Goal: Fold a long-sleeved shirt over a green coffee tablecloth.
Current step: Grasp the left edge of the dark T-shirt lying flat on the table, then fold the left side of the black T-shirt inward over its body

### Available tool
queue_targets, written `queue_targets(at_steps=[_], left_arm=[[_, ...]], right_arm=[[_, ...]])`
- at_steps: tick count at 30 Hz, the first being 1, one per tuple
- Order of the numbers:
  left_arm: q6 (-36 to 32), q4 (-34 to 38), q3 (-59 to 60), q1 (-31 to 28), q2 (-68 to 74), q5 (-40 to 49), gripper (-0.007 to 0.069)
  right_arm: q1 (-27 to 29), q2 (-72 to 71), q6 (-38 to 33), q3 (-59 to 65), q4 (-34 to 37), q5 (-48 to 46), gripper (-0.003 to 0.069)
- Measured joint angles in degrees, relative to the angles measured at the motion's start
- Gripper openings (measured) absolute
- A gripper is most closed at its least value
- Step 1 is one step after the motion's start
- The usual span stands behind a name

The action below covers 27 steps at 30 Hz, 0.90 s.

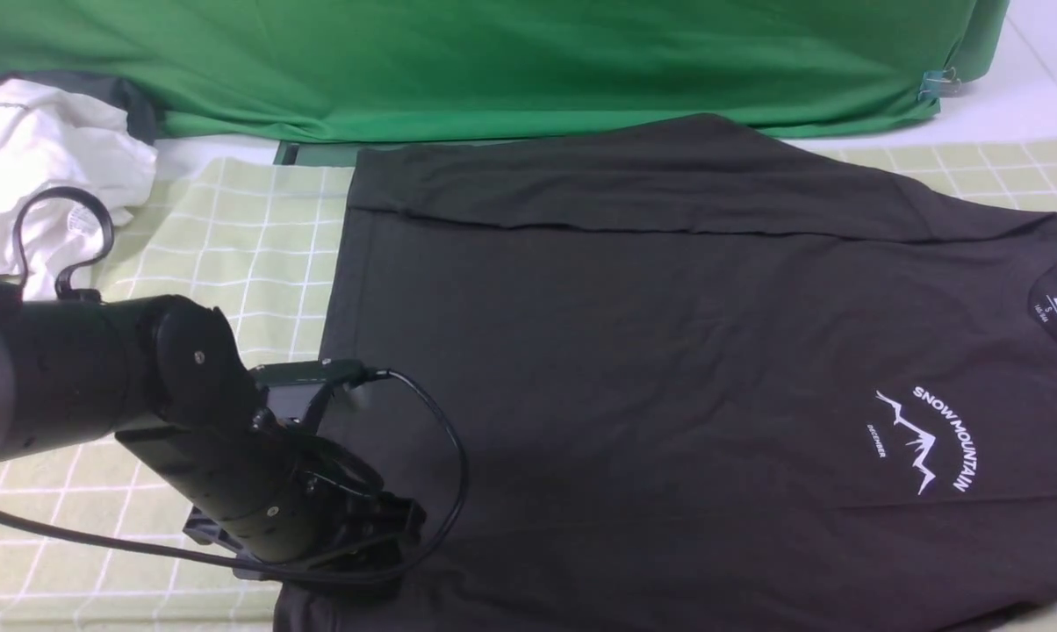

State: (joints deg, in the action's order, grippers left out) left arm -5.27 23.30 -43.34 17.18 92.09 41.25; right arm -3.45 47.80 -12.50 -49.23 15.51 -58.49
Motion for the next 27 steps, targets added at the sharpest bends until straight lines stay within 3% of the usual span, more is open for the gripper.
queue_targets(at_steps=[7,15,21,27], left_arm=[[0.1,1.4,0.0,0.0,0.0,1.2,0.0334],[0.5,0.8,-0.7,0.0,-2.2,-1.2,0.0044],[3.0,0.8,-5.3,0.0,-9.9,1.2,0.0013],[8.1,-2.1,-19.3,0.0,-13.4,2.3,0.0013]], right_arm=[[0.0,0.0,0.0,0.0,0.0,0.0,0.0111],[0.0,0.0,0.0,0.0,0.0,0.0,0.0123],[0.0,0.0,0.0,0.0,0.0,1.0,0.0122],[0.0,0.0,0.0,0.0,0.0,1.2,0.0129]])
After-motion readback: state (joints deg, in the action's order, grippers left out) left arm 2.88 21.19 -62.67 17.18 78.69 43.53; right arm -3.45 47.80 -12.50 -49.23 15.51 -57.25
